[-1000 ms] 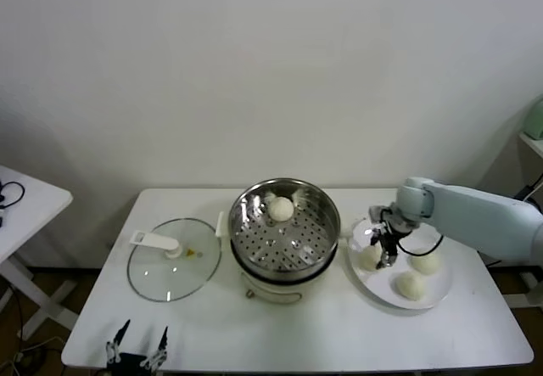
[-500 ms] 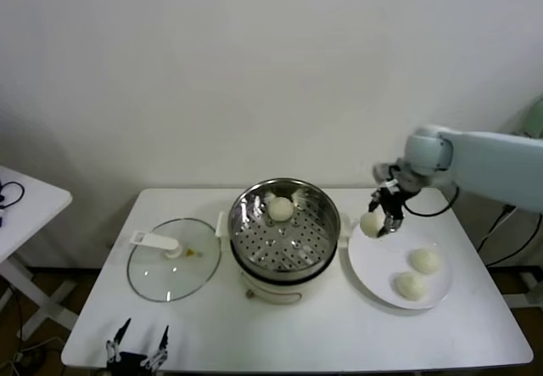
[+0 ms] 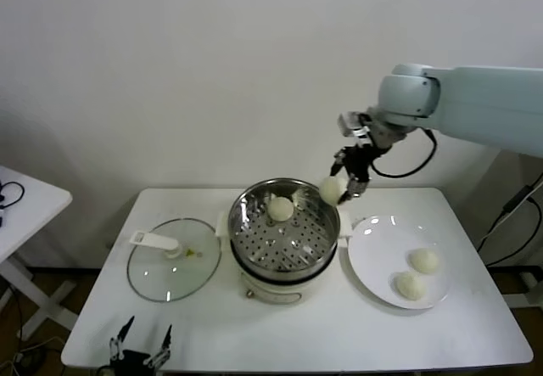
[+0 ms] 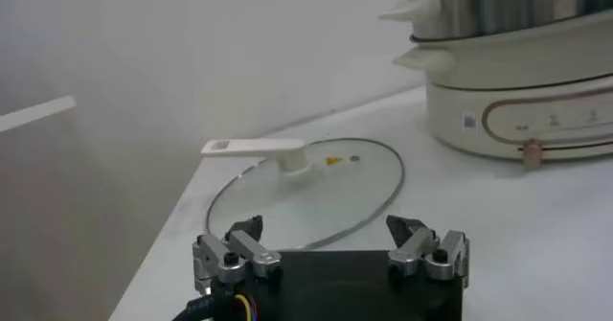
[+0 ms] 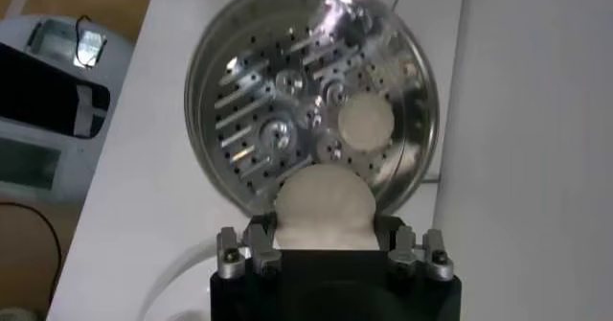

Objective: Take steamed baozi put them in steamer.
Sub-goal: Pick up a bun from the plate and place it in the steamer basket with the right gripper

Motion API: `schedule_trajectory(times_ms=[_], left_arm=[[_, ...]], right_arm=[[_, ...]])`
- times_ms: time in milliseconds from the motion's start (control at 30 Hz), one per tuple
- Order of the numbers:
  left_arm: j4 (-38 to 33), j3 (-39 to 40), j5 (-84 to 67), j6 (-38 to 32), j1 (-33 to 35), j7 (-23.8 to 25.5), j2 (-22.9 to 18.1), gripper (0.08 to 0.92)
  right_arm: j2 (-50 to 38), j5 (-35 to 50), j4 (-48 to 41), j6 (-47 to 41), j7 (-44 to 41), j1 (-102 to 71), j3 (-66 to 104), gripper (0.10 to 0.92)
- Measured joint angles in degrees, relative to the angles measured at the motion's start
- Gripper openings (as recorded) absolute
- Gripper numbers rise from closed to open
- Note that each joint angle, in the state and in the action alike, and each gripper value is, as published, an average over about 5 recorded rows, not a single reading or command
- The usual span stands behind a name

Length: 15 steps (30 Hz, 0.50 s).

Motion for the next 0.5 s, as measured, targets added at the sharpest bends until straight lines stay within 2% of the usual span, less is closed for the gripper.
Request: schedule_trajectory(times_ms=[500], left_arm=[[0.2, 0.7, 0.4, 0.0, -0.5, 0.1, -0.4, 0.823]], right_arm=[[14.2, 2.5, -6.8, -3.9, 3.9, -9.2, 3.0, 0.67]])
